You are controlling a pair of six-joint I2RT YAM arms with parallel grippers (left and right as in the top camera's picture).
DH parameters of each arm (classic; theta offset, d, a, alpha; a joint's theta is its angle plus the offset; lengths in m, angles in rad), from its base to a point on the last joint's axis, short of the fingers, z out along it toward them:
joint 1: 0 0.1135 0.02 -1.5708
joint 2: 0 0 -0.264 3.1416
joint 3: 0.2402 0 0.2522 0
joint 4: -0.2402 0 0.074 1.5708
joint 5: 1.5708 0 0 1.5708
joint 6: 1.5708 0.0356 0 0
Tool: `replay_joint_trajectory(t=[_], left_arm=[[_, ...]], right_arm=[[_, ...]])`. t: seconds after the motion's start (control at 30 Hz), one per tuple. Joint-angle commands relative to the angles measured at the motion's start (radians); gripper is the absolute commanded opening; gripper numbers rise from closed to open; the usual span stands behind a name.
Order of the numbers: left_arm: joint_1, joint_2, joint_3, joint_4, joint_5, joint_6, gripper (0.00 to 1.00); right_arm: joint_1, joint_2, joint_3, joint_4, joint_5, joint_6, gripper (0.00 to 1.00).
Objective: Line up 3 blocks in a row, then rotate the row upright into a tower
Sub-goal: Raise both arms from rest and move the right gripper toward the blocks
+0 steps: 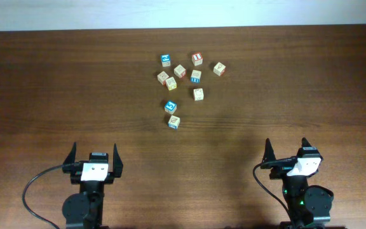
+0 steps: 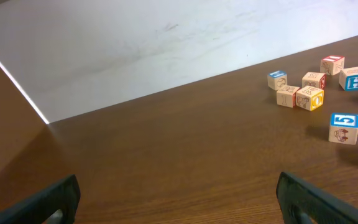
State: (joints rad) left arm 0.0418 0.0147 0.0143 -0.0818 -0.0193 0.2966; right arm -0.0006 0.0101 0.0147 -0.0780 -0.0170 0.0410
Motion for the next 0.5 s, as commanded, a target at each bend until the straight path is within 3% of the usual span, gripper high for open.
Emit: replay_joint_trajectory(t=[0.0, 0.1, 0.27, 0.37, 0.47], left_arm=[[0.007, -0.009, -0.005, -0.002, -0.003, 0.015, 0.99], [0.007, -0.009, -0.005, -0.002, -0.004, 0.015, 0.99], [0.007, 0.020, 0.035, 0.110, 0.103, -0.058, 0.99], [0.007, 0.207, 0.207, 0.016, 0.117, -0.060, 0.99], [0.007, 0.513, 0.491, -0.105, 0.178, -0.060, 0.99]], right_arm=[[-0.006, -0.006, -0.009, 0.000, 0.002, -0.008, 0.98], [-0.006, -0.006, -0.009, 0.000, 0.026, -0.008, 0.98], [-0.006, 0.020, 0.044, 0.103, -0.124, 0.021, 0.98], [-0.006, 0.216, 0.221, 0.090, -0.219, 0.023, 0.98], [-0.006, 0.564, 0.568, -0.083, -0.299, 0.023, 0.98]])
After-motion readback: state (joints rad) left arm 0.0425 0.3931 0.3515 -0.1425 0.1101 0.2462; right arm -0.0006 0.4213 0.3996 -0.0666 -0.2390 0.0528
